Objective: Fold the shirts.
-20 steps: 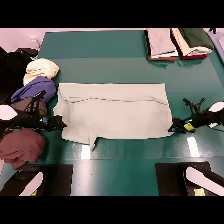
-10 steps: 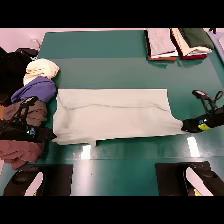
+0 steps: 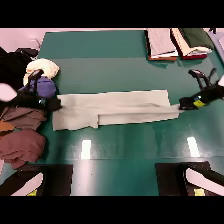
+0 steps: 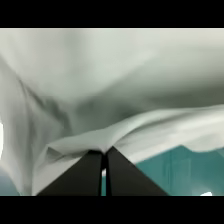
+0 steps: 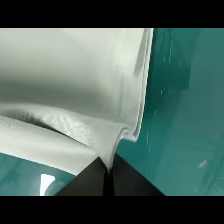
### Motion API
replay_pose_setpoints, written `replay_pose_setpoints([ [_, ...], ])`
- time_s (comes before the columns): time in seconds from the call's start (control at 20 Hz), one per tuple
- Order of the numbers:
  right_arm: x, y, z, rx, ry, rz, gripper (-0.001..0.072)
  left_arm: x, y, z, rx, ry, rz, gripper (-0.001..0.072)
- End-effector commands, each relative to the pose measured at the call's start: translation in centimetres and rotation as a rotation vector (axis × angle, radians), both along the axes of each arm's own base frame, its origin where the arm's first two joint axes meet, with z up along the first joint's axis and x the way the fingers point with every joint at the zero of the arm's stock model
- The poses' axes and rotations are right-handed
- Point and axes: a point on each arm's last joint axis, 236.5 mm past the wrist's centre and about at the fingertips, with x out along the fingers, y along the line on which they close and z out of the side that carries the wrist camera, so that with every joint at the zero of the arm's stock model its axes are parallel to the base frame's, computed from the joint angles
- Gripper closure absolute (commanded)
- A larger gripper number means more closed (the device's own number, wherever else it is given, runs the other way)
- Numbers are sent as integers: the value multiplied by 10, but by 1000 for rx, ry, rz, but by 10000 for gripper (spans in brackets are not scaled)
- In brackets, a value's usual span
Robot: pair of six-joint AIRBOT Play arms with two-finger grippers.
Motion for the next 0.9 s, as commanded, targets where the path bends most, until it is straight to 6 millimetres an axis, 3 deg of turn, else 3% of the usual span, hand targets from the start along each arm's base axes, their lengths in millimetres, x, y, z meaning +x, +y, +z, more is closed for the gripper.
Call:
replay_pose_setpoints([
  [0.0,44,4,-13,8,15,10,696,67,7,-15,39,-28,13,686],
  [0.25,97,27,-11,177,-29,-39,693,99,9,-33,38,-38,36,685],
  [0.3,106,25,-10,187,-47,-50,619,103,9,-31,36,-52,42,681],
  [0.35,114,28,-6,211,-67,-59,357,104,9,-30,34,-56,47,463],
  [0.4,118,26,-1,228,-86,-61,294,103,8,-29,26,-47,56,210],
  [0.45,121,23,3,247,-106,-53,294,101,7,-27,24,-38,49,160],
  [0.6,103,0,-4,287,-46,-101,251,96,2,-19,11,-13,29,185],
  [0.7,81,-14,-20,361,17,-159,146,91,-5,-19,-20,11,23,624],
  [0.75,72,-20,-30,408,39,-211,147,92,-12,-16,-47,8,22,685],
  [0.85,59,-27,-51,482,52,-294,149,92,-29,-13,-79,0,4,686],
])
